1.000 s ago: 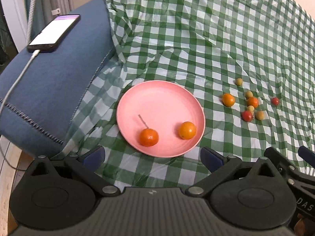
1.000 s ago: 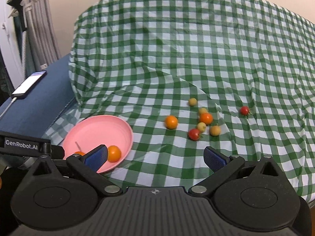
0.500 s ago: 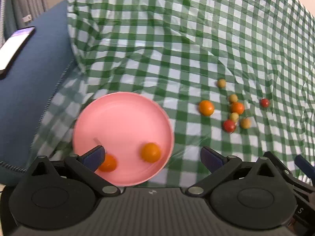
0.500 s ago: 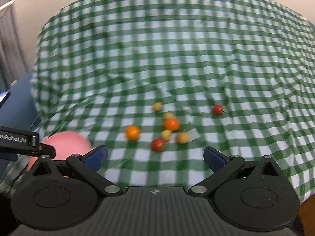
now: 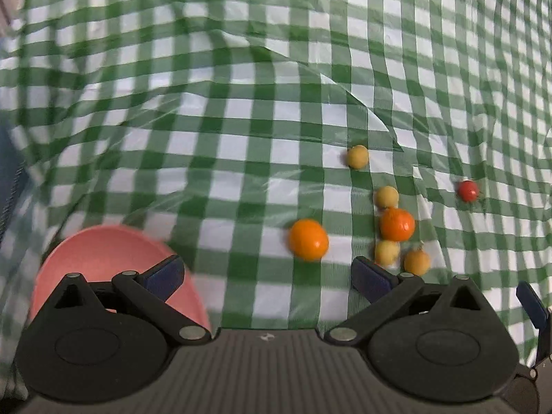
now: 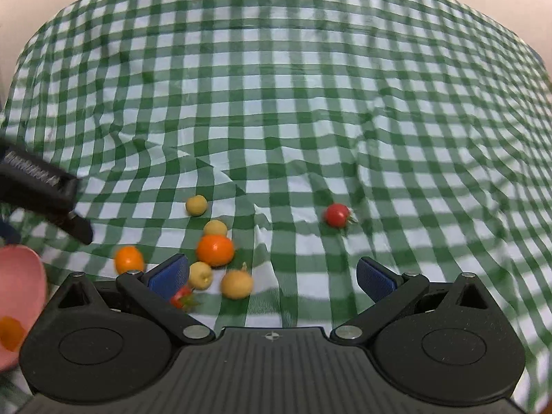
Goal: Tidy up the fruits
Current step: 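Move the left tool to a tangerine while the right tool approaches a red cherry tomato, then close the left gripper on the tangerine while the right gripper closes on the red cherry tomato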
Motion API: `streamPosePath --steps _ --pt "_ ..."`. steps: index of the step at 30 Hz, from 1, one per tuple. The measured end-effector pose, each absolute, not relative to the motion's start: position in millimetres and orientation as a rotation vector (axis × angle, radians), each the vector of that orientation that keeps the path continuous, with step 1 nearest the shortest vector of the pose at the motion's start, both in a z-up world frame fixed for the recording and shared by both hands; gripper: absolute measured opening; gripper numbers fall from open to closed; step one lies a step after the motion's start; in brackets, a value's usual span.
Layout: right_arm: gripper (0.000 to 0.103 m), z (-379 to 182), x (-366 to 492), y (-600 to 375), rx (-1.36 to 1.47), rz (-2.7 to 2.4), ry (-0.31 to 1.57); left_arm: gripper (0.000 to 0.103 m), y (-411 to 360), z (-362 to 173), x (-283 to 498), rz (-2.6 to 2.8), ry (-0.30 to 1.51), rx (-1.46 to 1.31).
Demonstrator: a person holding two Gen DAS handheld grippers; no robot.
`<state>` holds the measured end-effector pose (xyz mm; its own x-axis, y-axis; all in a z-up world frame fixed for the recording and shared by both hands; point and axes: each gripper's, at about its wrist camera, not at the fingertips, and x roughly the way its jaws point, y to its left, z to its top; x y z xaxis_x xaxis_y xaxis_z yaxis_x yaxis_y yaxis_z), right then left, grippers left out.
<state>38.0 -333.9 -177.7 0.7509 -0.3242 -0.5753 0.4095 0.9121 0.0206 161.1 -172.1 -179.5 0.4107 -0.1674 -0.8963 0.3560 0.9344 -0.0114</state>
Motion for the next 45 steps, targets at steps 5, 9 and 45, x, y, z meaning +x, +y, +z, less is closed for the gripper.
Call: streamPosePath --steps 5,9,45 --pt "0.083 -206 70 -343 0.127 -0.332 0.643 0.103 -188 -211 183 -0.332 1.107 0.203" --pt "0.083 -213 89 -353 0.148 -0.347 0.647 0.103 -189 -229 196 -0.319 1.147 0.184" --pt "0.032 -147 9 -290 0.346 -0.207 0.693 0.037 -54 -135 63 -0.383 1.022 0.080"
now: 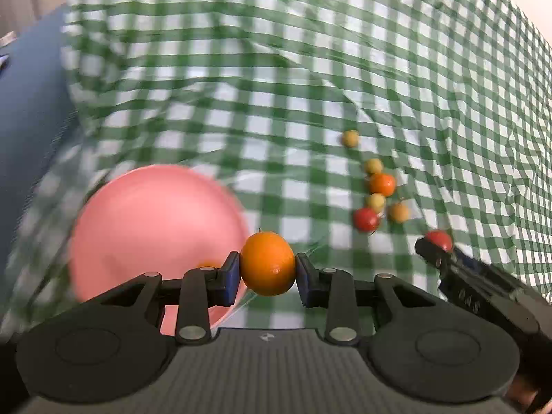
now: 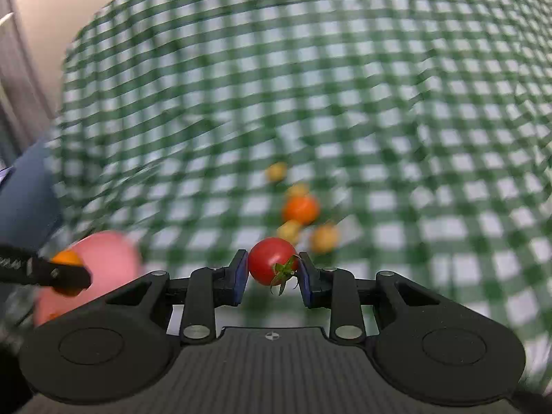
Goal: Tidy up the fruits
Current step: 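Close the left gripper on the tangerine while the right gripper closes on the red cherry tomato, then carry the tangerine with the left tool over the plate while the right tool carries the tomato there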
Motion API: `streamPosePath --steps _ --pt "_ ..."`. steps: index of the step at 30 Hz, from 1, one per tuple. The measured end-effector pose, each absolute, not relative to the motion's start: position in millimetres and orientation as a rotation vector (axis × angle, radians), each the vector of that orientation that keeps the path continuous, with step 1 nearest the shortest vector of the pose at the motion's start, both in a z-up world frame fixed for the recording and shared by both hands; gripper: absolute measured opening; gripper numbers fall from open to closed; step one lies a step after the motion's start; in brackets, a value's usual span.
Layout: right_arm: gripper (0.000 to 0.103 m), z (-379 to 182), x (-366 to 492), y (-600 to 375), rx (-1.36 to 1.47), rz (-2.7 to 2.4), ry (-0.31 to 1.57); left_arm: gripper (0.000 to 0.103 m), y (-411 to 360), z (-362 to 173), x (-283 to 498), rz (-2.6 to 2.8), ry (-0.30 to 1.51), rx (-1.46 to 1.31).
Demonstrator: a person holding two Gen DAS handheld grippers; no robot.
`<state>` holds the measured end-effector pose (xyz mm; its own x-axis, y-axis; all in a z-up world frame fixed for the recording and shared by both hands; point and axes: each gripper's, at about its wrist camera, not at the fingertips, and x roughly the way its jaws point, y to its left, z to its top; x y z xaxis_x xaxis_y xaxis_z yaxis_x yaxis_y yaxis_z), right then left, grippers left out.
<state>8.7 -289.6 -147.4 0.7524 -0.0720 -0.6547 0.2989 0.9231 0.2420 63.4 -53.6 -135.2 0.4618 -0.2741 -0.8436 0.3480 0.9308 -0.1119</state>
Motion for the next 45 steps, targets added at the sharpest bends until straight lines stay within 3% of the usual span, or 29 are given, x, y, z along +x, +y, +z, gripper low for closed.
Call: streamPosePath --steps 15,45 --pt "0.032 -85 -53 -156 0.227 0.029 0.652 0.038 74 -105 -16 -0.269 0.948 -0.034" --pt "0.032 -78 -53 -143 0.128 0.034 0.673 0.038 103 -103 -13 -0.261 0.929 -0.110"
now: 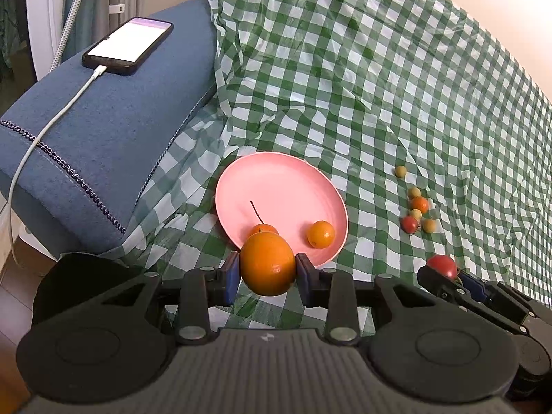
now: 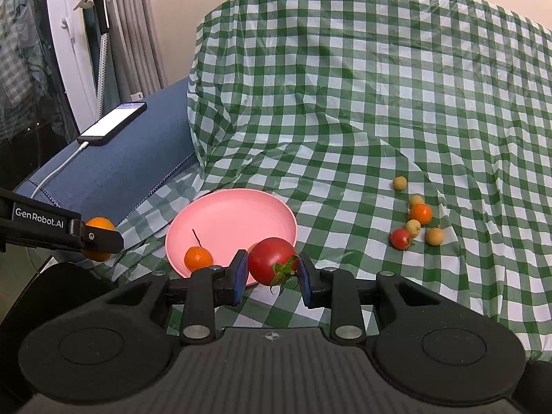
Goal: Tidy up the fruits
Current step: 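Carry the tangerine with the left tool over the plate while the right tool carries the tomato there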
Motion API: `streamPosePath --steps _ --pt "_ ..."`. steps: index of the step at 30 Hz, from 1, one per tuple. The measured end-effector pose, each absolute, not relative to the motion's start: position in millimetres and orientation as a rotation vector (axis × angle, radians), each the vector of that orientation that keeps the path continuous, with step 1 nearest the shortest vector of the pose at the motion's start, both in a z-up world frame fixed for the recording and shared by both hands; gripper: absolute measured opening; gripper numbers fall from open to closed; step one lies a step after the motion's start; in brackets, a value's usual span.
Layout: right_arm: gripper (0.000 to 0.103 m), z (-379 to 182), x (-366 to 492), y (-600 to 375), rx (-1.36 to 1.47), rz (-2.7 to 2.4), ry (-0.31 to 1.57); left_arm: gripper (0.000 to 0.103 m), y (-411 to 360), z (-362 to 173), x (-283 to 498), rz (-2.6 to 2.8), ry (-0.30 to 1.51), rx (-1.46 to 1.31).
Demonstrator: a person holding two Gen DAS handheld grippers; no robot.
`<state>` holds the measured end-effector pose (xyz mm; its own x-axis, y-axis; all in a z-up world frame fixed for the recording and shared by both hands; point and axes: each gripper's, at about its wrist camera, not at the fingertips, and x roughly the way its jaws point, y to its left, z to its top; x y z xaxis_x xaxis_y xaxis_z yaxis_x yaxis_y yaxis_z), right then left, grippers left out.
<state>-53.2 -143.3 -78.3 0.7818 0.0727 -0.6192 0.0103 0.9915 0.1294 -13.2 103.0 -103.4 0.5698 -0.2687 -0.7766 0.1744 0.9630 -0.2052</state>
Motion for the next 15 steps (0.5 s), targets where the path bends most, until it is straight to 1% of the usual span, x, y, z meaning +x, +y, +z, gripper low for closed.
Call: streamPosePath --steps 7,15 --pt "0.032 -86 -32 -142 0.144 0.043 0.689 0.038 99 -113 8 -0.272 0.966 -0.101" --pt "0.032 -102 13 -135 0.148 0.053 0.718 0.038 78 -126 50 -0.276 0.989 -0.077"
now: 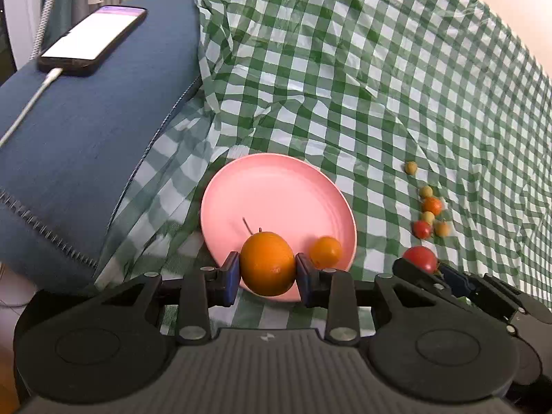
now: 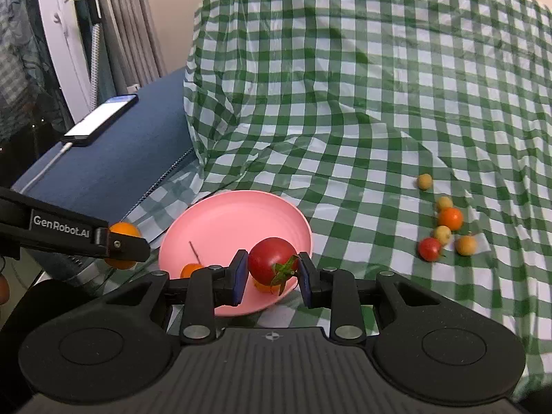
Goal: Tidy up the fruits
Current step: 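Carry the tangerine with the left tool over the plate while the right tool carries the tomato there, then lower the tangerine and the cherry tomato onto the plate and open both grippers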
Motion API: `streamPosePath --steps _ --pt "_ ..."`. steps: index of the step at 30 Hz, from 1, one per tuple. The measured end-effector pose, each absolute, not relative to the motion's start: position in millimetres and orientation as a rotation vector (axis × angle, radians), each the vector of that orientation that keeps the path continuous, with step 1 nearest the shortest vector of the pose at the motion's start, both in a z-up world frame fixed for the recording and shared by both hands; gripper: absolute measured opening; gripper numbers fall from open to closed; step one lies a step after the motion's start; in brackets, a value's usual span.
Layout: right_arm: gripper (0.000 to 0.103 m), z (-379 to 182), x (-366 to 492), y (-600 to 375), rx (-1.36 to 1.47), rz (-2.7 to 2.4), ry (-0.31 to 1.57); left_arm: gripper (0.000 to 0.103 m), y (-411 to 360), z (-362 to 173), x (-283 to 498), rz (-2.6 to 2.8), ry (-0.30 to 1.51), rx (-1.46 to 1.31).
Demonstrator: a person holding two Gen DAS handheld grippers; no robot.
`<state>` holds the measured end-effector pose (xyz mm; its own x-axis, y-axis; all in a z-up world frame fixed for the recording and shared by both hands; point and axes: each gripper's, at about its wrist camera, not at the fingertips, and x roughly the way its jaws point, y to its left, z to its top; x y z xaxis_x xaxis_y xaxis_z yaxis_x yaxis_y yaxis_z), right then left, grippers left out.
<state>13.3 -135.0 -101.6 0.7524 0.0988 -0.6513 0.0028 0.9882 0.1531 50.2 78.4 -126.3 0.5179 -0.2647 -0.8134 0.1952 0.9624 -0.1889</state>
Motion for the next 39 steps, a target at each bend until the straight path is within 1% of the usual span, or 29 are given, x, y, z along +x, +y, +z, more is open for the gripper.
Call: streamPosePath --steps 11,21,22,23,24,26,27,28,29,30,31,32,34,35,38,39 --pt "0.032 -141 82 -131 0.156 0.038 0.801 0.038 59 -166 118 -0.271 1.047 -0.018" --pt "0.032 -168 111 -131 0.149 0.049 0.870 0.038 50 -204 144 -0.248 1.105 0.040" --pt "0.032 -169 112 -131 0.154 0.047 0.873 0.041 50 -205 145 -0.248 1.102 0.043" --pt "0.032 -169 114 -133 0.163 0.046 0.876 0.052 50 -205 146 -0.259 1.100 0.048" --pt "0.032 -169 116 -134 0.179 0.046 0.880 0.061 50 -204 147 -0.272 1.099 0.049" --pt "0.034 -167 118 -140 0.230 0.025 0.889 0.087 54 -199 147 -0.254 1.078 0.046" --pt "0.038 -166 120 -144 0.264 0.013 0.891 0.091 57 -196 146 -0.236 1.056 0.038" --pt "0.048 -163 120 -148 0.301 0.010 0.890 0.098 61 -192 144 -0.230 1.037 0.028" --pt "0.055 -160 119 -153 0.330 0.003 0.888 0.103 66 -188 142 -0.223 1.029 0.018" --pt "0.065 -158 117 -156 0.344 -0.005 0.884 0.103 70 -184 138 -0.214 1.024 0.007" --pt "0.070 -153 112 -157 0.348 -0.013 0.877 0.103 75 -180 133 -0.203 1.023 -0.003" --pt "0.071 -150 107 -158 0.343 -0.016 0.871 0.103 80 -177 127 -0.193 1.035 -0.013" --pt "0.079 -141 92 -156 0.319 -0.017 0.868 0.103 89 -173 112 -0.185 1.071 -0.035" --pt "0.081 -136 84 -154 0.299 -0.019 0.867 0.103 92 -171 103 -0.177 1.084 -0.044" --pt "0.089 -124 52 -142 0.185 -0.006 0.841 0.103 99 -168 74 -0.153 1.103 -0.039" --pt "0.093 -120 41 -137 0.140 -0.003 0.828 0.103 101 -167 63 -0.141 1.102 -0.034"
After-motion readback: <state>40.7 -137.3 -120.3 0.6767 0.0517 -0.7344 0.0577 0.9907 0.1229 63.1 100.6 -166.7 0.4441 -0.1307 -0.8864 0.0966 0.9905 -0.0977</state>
